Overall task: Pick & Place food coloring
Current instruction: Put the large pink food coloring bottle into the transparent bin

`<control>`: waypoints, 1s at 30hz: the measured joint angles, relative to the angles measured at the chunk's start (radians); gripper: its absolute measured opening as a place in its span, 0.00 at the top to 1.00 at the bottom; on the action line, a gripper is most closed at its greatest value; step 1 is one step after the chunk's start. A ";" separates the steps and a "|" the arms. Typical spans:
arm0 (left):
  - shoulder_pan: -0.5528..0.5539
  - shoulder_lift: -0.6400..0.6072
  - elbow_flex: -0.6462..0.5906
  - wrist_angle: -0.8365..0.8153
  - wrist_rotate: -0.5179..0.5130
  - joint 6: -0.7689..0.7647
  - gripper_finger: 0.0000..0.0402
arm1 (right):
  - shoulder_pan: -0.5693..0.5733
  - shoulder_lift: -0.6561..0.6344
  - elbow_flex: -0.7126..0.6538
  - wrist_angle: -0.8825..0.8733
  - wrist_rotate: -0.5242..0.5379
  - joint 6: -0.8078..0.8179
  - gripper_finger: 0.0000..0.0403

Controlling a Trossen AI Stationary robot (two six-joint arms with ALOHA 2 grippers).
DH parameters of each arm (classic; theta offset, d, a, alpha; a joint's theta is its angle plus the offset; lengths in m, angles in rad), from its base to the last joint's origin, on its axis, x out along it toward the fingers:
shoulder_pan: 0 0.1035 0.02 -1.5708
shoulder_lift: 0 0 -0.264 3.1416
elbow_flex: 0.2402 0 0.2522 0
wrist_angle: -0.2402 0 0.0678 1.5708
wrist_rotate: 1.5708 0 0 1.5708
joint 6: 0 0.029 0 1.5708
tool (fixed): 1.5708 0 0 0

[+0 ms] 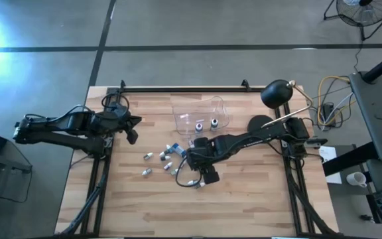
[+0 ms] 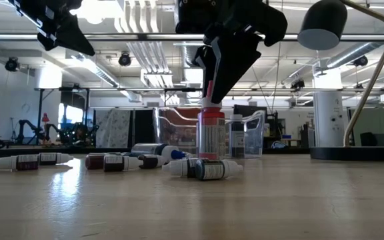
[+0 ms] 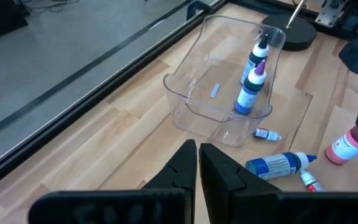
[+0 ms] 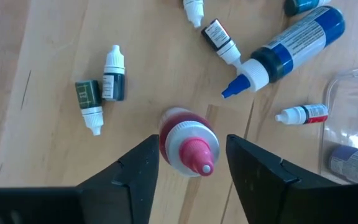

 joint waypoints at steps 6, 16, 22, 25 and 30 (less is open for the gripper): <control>0.000 0.000 0.000 0.000 0.000 0.000 1.00 | -0.001 0.000 0.000 0.000 0.000 0.000 0.70; 0.000 0.000 0.000 0.000 -0.001 0.000 1.00 | -0.043 -0.014 0.019 -0.002 0.039 0.133 0.76; 0.000 -0.001 0.000 0.001 -0.001 0.000 1.00 | -0.107 -0.082 0.189 -0.009 0.199 0.188 0.76; 0.000 0.000 0.000 0.001 -0.001 0.000 1.00 | -0.157 -0.085 0.311 -0.017 0.370 0.242 0.76; 0.000 0.000 0.000 0.002 -0.002 0.000 1.00 | -0.292 -0.016 0.447 -0.089 0.443 0.359 0.76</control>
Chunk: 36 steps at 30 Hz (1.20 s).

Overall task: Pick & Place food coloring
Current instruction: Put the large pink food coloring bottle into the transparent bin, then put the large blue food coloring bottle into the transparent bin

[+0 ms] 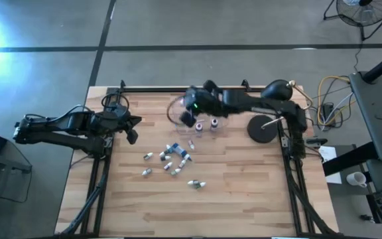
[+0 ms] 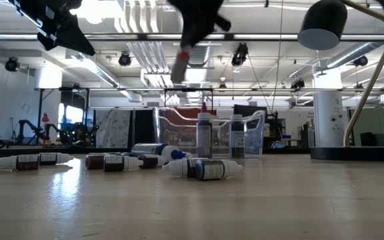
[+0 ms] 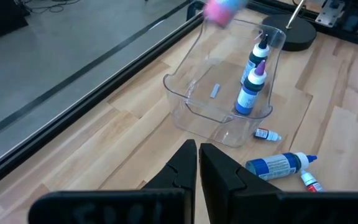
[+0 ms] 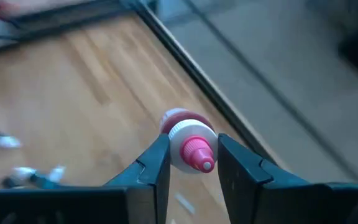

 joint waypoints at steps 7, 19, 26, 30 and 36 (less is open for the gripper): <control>0.000 0.000 0.000 0.000 0.000 0.000 1.00 | -0.128 0.177 0.057 -0.209 -0.155 0.100 0.76; 0.000 0.000 0.000 0.000 0.000 0.000 1.00 | -0.185 0.317 0.059 -0.135 -0.289 0.025 0.76; 0.000 0.000 0.000 -0.001 0.000 0.000 1.00 | -0.184 0.335 0.069 -0.125 -0.287 0.021 0.62; 0.000 0.000 0.000 -0.001 0.000 0.000 1.00 | -0.183 0.292 0.072 -0.122 -0.287 0.020 0.53; 0.000 0.003 0.000 -0.001 0.004 0.000 1.00 | -0.162 0.180 0.072 -0.128 -0.294 -0.096 0.46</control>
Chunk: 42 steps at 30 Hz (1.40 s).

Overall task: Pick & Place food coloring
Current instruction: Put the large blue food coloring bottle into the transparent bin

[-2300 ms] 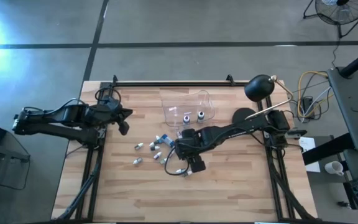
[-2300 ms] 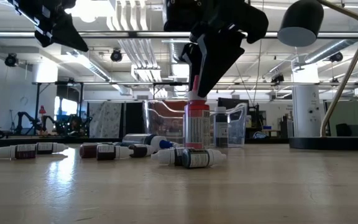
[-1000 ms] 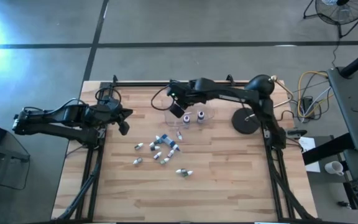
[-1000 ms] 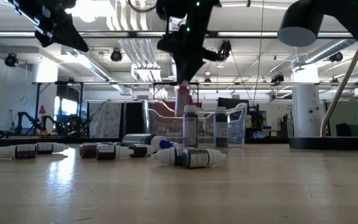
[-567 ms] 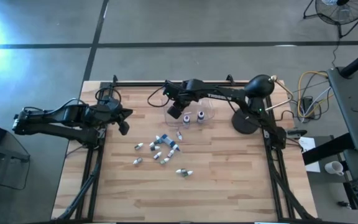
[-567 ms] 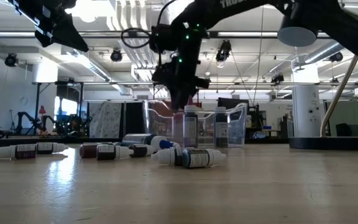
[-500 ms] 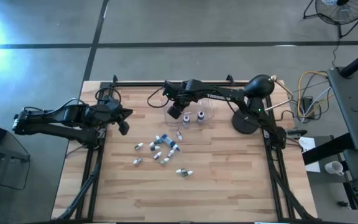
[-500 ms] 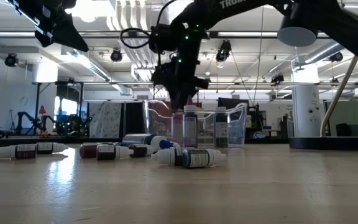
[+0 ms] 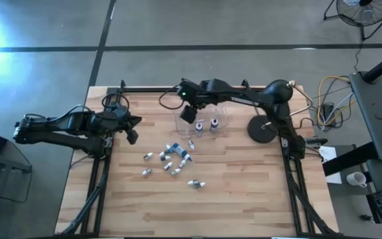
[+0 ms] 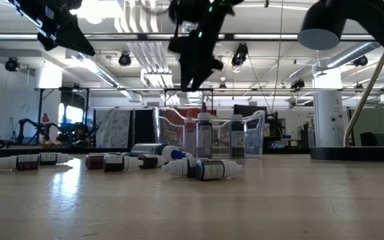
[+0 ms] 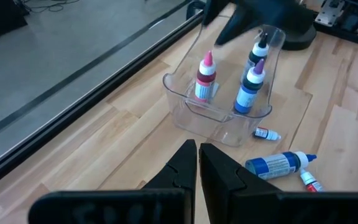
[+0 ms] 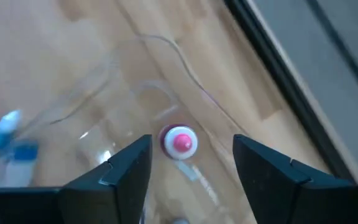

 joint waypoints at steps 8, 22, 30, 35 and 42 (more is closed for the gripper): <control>0.000 0.074 -0.119 0.133 0.105 0.265 1.00 | 0.135 -0.207 -0.044 -0.124 -0.075 -0.103 0.45; 0.000 0.403 -0.067 0.383 0.445 0.627 1.00 | 0.442 -0.502 -0.388 -0.181 0.101 0.389 0.44; -0.004 0.600 0.055 0.458 0.476 0.710 1.00 | 0.566 -0.616 -0.569 -0.178 0.170 0.638 0.44; -0.008 0.692 0.169 0.460 0.370 0.629 1.00 | 0.605 -0.647 -0.609 -0.175 0.211 0.681 0.44; -0.004 0.780 0.345 0.351 0.255 0.356 1.00 | 0.611 -0.658 -0.613 -0.177 0.281 0.631 0.44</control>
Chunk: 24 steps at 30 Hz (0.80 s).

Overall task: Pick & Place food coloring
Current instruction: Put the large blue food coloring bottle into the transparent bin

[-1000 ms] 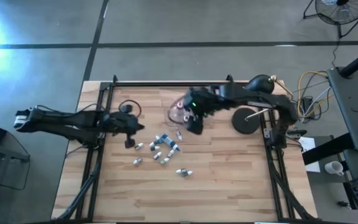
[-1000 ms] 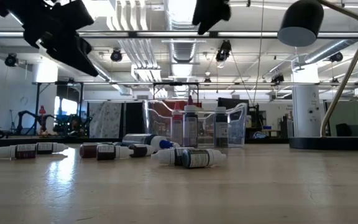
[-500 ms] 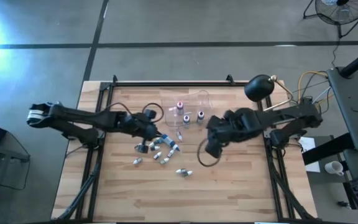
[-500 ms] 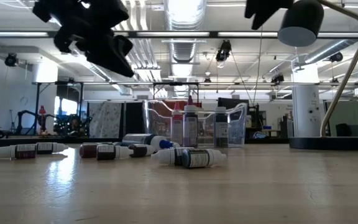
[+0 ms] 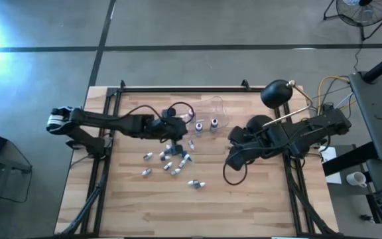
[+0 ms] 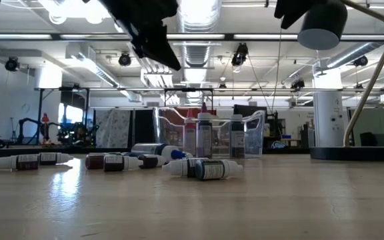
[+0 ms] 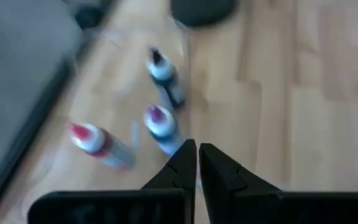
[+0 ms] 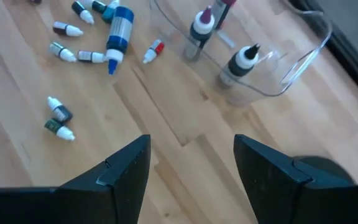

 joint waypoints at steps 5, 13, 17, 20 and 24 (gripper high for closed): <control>0.004 0.040 0.084 -0.112 -0.001 -0.043 1.00 | 0.001 -0.001 0.000 -0.001 0.026 -0.049 0.44; 0.010 0.051 0.125 -0.198 0.199 0.065 0.93 | 0.001 -0.002 0.000 -0.003 0.030 -0.120 0.44; 0.002 0.060 0.116 -0.222 0.208 0.216 0.79 | 0.001 -0.008 0.000 -0.005 0.030 -0.133 0.44; -0.009 0.082 0.116 -0.225 0.224 0.324 0.70 | 0.001 -0.011 0.000 -0.008 0.030 -0.136 0.44; -0.031 0.138 0.116 -0.212 0.328 0.496 0.63 | 0.001 -0.015 0.000 -0.013 0.029 -0.136 0.44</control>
